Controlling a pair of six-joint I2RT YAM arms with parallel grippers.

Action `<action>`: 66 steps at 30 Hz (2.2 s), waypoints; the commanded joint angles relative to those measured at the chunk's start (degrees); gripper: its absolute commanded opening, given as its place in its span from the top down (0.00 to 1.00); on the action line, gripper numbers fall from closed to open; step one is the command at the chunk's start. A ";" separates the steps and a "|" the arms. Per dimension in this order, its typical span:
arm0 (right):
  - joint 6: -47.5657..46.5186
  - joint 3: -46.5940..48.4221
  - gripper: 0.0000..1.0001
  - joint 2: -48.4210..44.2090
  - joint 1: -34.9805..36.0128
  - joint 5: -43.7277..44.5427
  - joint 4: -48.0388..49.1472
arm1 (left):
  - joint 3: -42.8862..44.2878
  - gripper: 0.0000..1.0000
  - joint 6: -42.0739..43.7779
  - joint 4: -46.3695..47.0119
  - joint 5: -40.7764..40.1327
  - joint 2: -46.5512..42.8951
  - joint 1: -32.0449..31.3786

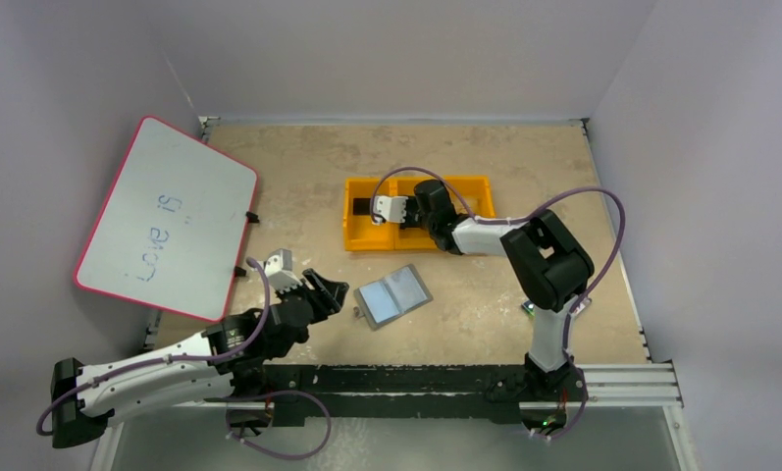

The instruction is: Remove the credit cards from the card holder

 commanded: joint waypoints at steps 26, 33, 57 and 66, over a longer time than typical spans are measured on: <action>33.89 -3.90 0.55 -28.66 0.13 -5.24 0.27 | 2.87 0.47 -0.66 6.26 3.18 6.61 -0.23; 76.23 -14.26 0.40 -42.36 -0.14 -0.68 -13.29 | 3.56 0.47 -2.24 6.17 4.62 10.07 -0.26; 111.04 -36.17 0.10 -52.23 -0.14 -7.63 -7.46 | 4.64 0.31 -8.58 6.35 -3.02 10.35 -0.30; 107.29 -38.85 0.19 -50.78 0.22 -13.64 -4.05 | 12.83 0.33 -9.17 3.02 -4.15 23.31 -0.23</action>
